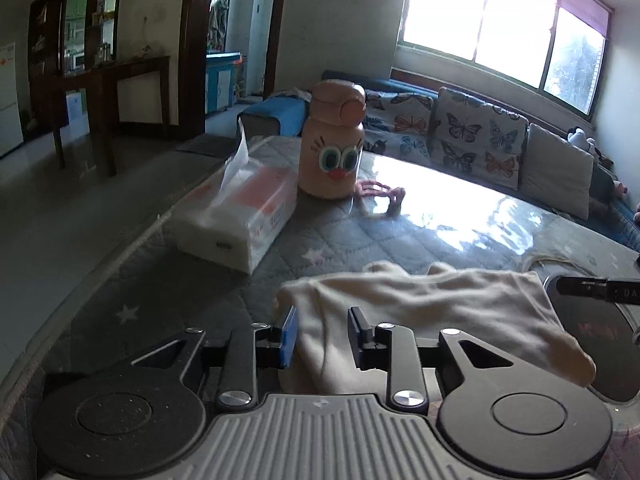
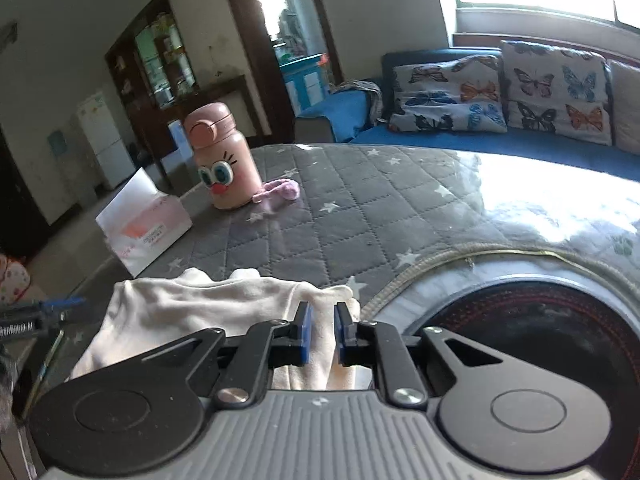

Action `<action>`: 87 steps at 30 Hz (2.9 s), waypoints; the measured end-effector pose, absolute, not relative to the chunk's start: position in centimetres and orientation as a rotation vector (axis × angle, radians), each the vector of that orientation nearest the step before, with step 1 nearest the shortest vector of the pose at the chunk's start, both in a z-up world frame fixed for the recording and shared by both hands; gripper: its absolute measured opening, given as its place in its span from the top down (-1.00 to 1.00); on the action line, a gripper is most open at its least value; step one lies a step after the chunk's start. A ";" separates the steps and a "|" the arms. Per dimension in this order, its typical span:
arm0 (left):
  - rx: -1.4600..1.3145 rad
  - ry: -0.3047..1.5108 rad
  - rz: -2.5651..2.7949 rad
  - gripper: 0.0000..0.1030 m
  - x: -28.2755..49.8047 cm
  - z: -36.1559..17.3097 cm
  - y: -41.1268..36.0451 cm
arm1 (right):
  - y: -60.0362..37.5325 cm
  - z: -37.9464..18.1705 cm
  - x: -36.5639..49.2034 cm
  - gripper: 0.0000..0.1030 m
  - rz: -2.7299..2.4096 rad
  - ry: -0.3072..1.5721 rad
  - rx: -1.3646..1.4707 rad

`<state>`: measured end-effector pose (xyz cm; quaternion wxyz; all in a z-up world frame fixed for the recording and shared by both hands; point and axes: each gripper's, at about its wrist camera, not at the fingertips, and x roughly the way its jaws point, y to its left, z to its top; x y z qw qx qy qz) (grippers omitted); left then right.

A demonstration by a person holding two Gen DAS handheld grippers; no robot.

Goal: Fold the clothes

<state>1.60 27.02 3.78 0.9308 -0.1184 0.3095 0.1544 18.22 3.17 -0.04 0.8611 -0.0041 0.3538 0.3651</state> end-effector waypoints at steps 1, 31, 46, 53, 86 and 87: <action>-0.239 0.629 0.310 0.41 1.9 3.9 26.9 | 3.4 0.0 18.2 0.75 0.778 0.739 -0.016; -0.173 0.723 0.223 0.34 11.4 0.6 23.9 | 11.8 -2.9 20.5 0.33 0.909 0.750 -0.152; -0.160 0.698 0.230 -0.27 5.2 2.7 21.9 | 7.5 -1.0 13.9 -0.03 0.953 0.724 -0.203; -0.127 0.707 0.251 -0.34 1.2 2.1 20.9 | 4.9 -1.4 11.0 -0.03 0.949 0.728 -0.228; -0.172 0.675 0.318 -1.00 -6.0 1.3 18.9 | 4.7 -3.0 6.2 -0.75 0.837 0.618 -0.309; -0.172 0.672 0.318 -1.00 -6.0 1.3 18.8 | 4.6 -2.8 6.1 -0.80 0.841 0.615 -0.307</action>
